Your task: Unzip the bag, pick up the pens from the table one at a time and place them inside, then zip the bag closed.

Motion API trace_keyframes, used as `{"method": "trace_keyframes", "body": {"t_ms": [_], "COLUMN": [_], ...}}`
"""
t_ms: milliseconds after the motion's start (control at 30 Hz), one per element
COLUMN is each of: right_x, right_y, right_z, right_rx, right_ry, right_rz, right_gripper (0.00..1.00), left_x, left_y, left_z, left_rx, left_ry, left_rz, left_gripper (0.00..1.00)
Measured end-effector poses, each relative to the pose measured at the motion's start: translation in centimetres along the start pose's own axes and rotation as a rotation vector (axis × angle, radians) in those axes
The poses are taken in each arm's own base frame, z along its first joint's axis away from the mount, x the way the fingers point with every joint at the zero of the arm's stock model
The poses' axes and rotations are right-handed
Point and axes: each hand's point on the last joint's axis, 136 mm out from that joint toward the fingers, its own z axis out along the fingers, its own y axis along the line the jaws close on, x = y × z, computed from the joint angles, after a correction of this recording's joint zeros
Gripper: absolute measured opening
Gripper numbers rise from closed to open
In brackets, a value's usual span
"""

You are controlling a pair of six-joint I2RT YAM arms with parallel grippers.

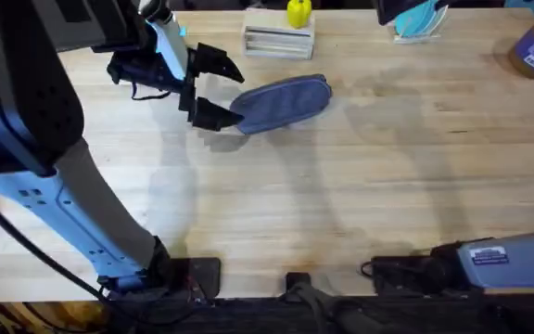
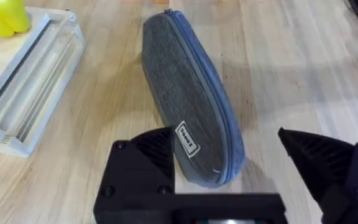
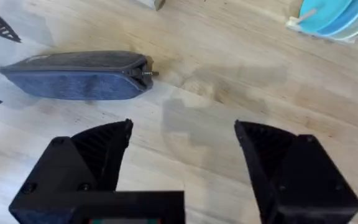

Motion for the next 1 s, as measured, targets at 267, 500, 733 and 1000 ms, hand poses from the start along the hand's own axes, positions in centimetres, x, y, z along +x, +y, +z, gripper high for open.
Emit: {"method": "trace_keyframes", "body": {"t_ms": [267,500,733,1000], "right_x": [-0.2,-0.3,-0.2,0.9], "right_y": [0.1,0.5,0.6,1.0], "right_z": [-1.5,-5.1,-6.4,-8.4], "right_rx": [0.007,0.022,0.028,0.030], "right_ry": [-0.037,-0.119,-0.147,-0.160], "right_rz": [-0.042,-0.072,-0.078,-0.079], "right_gripper": [0.994,0.994,0.994,0.994], "left_x": [-0.8,-6.0,-9.7,-13.3], "left_y": [-1.1,-2.1,-5.8,-10.1], "left_z": [-2.7,-8.5,-11.6,-14.7], "left_rx": [-0.024,-0.182,-0.317,-0.572], "left_ry": [0.058,0.217,0.374,0.427], "left_rz": [-0.049,0.050,0.022,-0.123], "left_gripper": [0.997,0.996,0.995,0.994]}}
